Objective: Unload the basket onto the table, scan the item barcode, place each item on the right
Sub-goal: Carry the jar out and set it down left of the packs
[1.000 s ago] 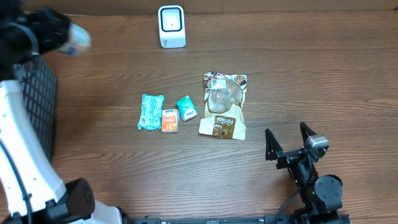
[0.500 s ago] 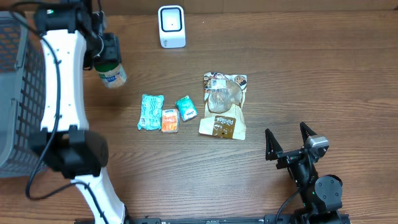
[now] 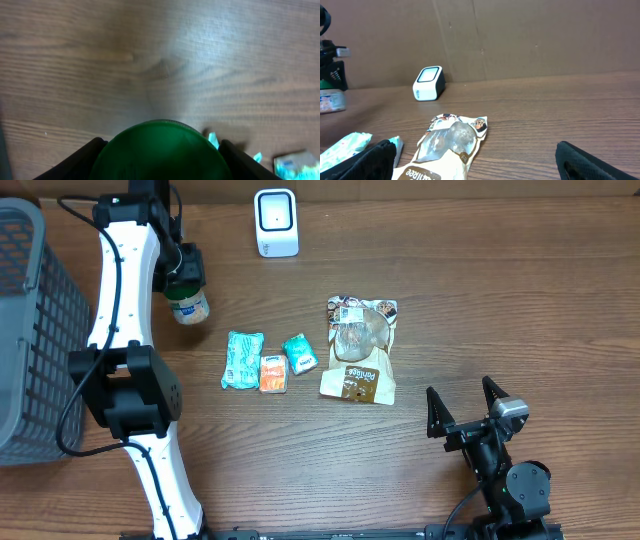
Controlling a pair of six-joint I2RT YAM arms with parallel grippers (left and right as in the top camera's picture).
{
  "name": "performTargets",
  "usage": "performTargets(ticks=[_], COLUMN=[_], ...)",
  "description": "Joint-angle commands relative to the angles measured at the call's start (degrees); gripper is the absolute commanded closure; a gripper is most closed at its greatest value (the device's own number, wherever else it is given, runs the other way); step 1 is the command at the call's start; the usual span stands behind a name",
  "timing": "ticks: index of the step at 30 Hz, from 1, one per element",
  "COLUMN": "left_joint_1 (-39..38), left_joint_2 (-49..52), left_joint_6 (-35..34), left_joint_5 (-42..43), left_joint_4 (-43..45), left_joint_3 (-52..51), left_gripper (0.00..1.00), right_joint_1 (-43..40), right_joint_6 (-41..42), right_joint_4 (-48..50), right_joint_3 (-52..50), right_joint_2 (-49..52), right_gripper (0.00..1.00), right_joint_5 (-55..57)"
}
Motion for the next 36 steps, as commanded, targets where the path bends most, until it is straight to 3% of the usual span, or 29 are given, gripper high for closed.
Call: performTargets(ticks=[1,10,17,22,25,36], left_joint_1=[-1.4,-2.4,-2.8,-3.0,-3.0,-3.0], left_joint_2=[0.1,0.1,-0.1,-0.3,-0.3,-5.0], left_joint_6=[-2.4,-6.9,-8.7,-8.7,-8.3,-8.2], left_joint_5=[-4.9,-6.9,-6.9,-6.6,-6.6,-6.3], left_joint_4=[3.3,17.1,18.9,16.6,14.9,6.9], left_joint_3=[-2.8,-18.7,-20.3,-20.3,-20.2,-8.5], left_gripper=[0.45,0.45,0.43,0.28,0.03,0.00], right_joint_1=[-0.2,-0.2,-0.2,-0.2,-0.2,-0.2], right_joint_6=[0.2,0.2,0.2,0.2,0.2,0.2], right_joint_4=[0.3,0.3,0.3,0.3,0.3,0.3], right_joint_3=[-0.6,-0.6,-0.6,-0.6,-0.6,-0.6], right_joint_2=[-0.5,-0.5,-0.5,-0.5,-0.5,-0.5], right_gripper=[0.00,0.00,0.00,0.00,0.00,0.00], right_joint_5=[0.5,0.5,0.5,0.5,0.5,0.5])
